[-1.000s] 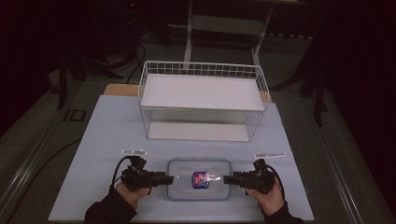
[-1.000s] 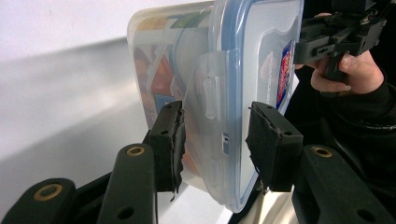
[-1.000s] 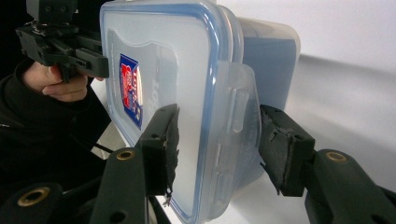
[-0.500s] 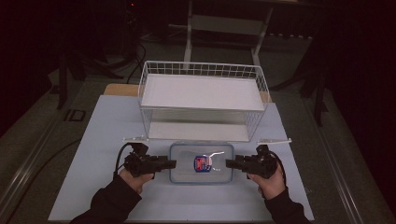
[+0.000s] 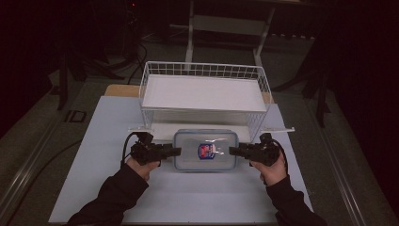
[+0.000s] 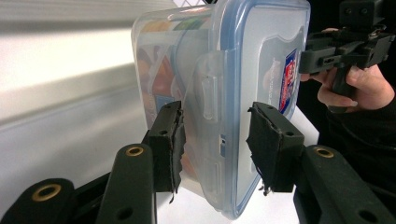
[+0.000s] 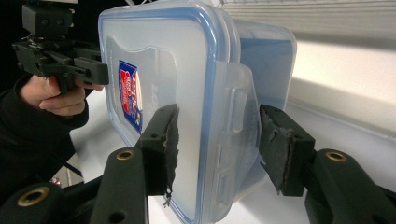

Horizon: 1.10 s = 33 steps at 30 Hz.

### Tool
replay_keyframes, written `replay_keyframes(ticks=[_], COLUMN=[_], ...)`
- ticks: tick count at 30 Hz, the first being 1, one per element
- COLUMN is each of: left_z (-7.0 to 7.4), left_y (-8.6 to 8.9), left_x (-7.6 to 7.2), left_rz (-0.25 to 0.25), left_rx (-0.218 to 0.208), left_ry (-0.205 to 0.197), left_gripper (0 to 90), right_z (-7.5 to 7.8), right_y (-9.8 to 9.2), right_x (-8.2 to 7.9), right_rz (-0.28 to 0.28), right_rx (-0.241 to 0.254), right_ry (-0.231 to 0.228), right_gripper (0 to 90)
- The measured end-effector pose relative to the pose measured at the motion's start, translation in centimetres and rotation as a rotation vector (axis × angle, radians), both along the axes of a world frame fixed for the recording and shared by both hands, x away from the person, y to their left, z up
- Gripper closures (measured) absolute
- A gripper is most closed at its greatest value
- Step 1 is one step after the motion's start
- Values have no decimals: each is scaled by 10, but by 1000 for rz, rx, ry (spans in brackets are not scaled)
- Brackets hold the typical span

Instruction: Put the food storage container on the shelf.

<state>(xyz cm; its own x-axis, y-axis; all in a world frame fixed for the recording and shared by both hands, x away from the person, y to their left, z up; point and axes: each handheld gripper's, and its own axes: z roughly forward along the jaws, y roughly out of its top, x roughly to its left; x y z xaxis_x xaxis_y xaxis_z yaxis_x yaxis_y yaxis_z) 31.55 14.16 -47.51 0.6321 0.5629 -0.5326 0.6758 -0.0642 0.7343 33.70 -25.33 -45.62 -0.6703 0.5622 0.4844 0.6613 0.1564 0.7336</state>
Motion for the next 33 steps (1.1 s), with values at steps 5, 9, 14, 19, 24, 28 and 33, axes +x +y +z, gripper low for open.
replay_keyframes(ticks=[5, 9, 14, 19, 24, 28, 33], left_z=[-11, -18, -26, -31, -36, -39, -40], left_y=[-3, -3, -4, -7, -10, -12, -15], left_x=[13, 24, 38, 49, 59, 64, 70], left_rz=[13, 20, 32, 43, 45, 54, 73], left_rx=[-21, -28, -34, -35, -36, -26, -10], left_ry=[-1, -8, -13, -17, -24, -39, -53], left_gripper=[557, 556, 551, 549, 547, 543, 532], right_z=[-5, -10, -17, -22, -29, -32, -35], right_y=[-2, -2, -1, -3, -5, -6, -4], right_x=[14, 25, 38, 45, 52, 57, 62], right_rz=[-14, -23, -40, -54, -71, -81, -94], right_rx=[-5, -6, -12, -9, -7, -15, -27], right_ry=[0, -1, -5, -6, -13, -26, -52], right_gripper=[492, 491, 490, 490, 488, 486, 483])
